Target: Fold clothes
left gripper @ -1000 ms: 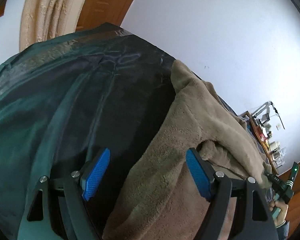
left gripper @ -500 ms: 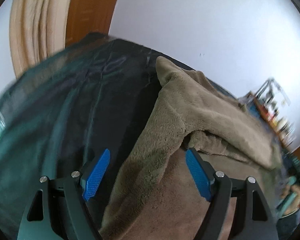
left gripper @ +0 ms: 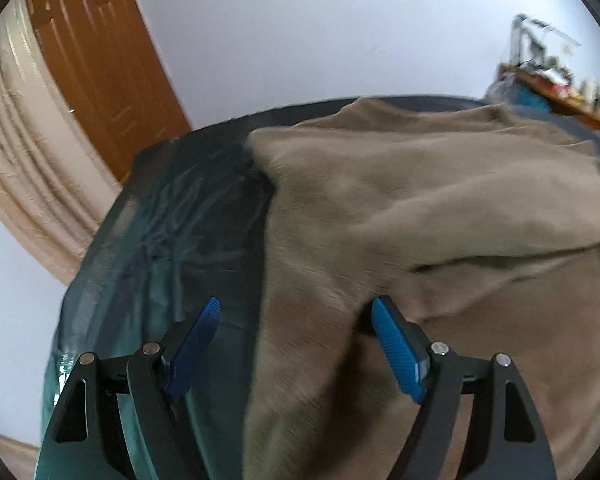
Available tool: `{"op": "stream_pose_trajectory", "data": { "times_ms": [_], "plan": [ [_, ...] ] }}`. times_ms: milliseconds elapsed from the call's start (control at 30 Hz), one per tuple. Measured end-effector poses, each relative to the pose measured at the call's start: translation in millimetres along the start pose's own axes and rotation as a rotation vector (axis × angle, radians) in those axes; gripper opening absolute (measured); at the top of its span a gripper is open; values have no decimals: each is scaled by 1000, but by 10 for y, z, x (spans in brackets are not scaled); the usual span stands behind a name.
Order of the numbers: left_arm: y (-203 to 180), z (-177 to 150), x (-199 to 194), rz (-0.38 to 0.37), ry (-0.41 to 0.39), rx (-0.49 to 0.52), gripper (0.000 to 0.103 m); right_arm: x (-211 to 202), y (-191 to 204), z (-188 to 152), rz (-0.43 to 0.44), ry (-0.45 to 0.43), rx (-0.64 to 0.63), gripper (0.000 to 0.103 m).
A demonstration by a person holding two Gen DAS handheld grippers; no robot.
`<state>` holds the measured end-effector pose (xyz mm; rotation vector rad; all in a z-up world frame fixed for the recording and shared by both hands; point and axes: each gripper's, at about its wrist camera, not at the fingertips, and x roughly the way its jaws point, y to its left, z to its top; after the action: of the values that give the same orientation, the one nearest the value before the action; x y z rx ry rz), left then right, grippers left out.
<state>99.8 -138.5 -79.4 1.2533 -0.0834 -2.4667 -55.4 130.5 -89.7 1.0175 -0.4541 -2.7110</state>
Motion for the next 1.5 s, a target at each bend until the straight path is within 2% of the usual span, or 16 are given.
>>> {"op": "stream_pose_trajectory", "data": {
  "times_ms": [67,233,300,367,667,767,1033,1200,1400,1467,1500],
  "plan": [
    [110,19,43,-3,13,-50,82,-14,85,-22,6,-11,-41,74],
    [519,-60,-63,-71,-31,-282,83,-51,296,-75,25,-36,-153,74],
    [680,-112,18,-100,-10,-369,83,-45,354,-92,23,-38,-183,74],
    [762,-186,150,-111,42,-414,83,-39,393,-106,18,-36,-205,74],
    [765,-258,273,-59,62,-393,85,-26,342,-111,-18,-23,-195,74],
    [761,-224,311,-66,67,-398,85,-25,325,-106,-20,-18,-189,74],
    [810,-109,-204,-106,-41,-419,85,-9,323,-102,-20,-7,-189,74],
    [709,120,-428,-187,-108,-421,85,-2,338,-108,-16,-3,-190,74],
    [181,620,-177,-326,-90,-303,85,10,356,-107,-10,3,-198,74],
    [59,740,-17,-344,-58,-285,85,10,343,-107,-7,5,-191,74],
    [32,763,75,-329,-36,-287,85,16,335,-105,-5,8,-187,74]
  ]
}}
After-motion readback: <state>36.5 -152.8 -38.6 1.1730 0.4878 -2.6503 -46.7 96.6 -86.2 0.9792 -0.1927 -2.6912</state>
